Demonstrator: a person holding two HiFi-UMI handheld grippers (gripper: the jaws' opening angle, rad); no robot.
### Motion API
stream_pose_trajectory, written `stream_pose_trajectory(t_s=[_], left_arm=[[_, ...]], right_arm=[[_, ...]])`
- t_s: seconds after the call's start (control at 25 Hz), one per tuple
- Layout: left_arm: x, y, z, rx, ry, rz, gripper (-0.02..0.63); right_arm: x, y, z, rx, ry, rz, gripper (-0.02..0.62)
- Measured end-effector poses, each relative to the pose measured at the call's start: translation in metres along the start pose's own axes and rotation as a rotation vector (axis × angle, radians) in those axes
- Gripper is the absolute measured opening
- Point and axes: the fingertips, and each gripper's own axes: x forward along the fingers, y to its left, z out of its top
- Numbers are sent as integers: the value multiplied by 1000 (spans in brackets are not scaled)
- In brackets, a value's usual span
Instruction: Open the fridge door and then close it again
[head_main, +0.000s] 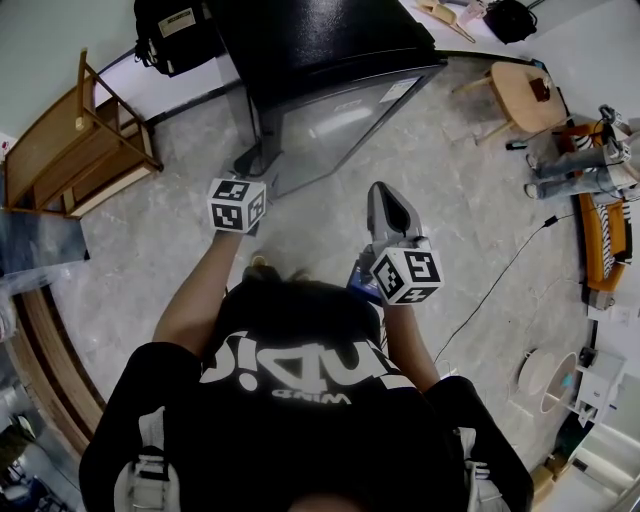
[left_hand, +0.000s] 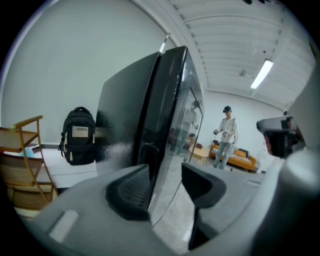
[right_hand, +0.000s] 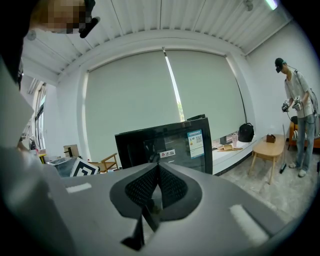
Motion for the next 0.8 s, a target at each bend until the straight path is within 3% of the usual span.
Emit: stream_pose_trajectory(t_s=[0.2, 0.8], left_arm=[[1, 11, 1, -16, 8, 27, 100], [-2, 10, 1, 25, 60, 25, 75]], right_arm=[[2, 0, -1, -6, 5, 2, -2], [-2, 5, -1, -13, 8, 7, -2]])
